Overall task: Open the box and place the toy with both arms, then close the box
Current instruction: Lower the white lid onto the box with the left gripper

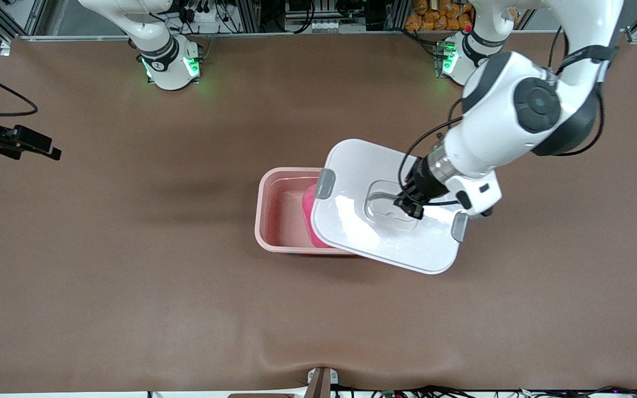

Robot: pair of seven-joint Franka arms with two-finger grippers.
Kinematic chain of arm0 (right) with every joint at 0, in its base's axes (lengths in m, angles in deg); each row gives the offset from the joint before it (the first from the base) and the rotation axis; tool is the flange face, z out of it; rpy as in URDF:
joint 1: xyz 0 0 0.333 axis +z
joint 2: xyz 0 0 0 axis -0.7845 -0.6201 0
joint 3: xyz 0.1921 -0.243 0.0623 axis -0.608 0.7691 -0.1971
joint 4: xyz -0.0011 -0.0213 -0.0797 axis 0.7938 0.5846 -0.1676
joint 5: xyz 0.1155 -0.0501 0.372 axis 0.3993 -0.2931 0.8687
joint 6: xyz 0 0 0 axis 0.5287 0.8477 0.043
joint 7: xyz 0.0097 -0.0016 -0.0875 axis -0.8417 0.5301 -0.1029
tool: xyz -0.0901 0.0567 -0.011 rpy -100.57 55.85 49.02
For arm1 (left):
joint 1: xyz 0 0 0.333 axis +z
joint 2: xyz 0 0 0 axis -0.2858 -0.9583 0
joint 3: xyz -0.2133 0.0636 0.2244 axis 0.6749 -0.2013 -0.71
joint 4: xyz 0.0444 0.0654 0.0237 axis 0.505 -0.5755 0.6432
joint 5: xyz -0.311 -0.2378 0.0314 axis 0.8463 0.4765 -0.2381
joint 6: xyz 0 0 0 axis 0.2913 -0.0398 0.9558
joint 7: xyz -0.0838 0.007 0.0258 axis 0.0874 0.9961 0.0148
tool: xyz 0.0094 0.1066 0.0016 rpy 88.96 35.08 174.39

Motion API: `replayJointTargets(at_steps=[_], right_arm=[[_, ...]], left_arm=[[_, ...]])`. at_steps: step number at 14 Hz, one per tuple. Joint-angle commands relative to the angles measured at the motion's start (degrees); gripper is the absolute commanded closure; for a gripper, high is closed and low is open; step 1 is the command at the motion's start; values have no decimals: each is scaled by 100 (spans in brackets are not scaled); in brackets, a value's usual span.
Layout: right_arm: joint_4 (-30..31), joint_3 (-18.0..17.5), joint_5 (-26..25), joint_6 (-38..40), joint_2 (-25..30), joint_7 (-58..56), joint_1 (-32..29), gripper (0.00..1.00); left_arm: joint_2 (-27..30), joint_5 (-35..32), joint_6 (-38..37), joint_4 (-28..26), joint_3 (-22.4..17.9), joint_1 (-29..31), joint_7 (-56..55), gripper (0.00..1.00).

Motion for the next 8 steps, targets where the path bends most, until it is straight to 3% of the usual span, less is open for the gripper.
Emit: replayJointTargets(at_steps=[1,8], right_arm=[[-458,-71,-280,517,23,-99,-135,0],[-819,-79,-280,545,-109,-64,-127,0]], left_arm=[[-177,-454,314,29,-21,-343,-765,100],[-695,-1561,938,29,-29,-1169,-2365,100]])
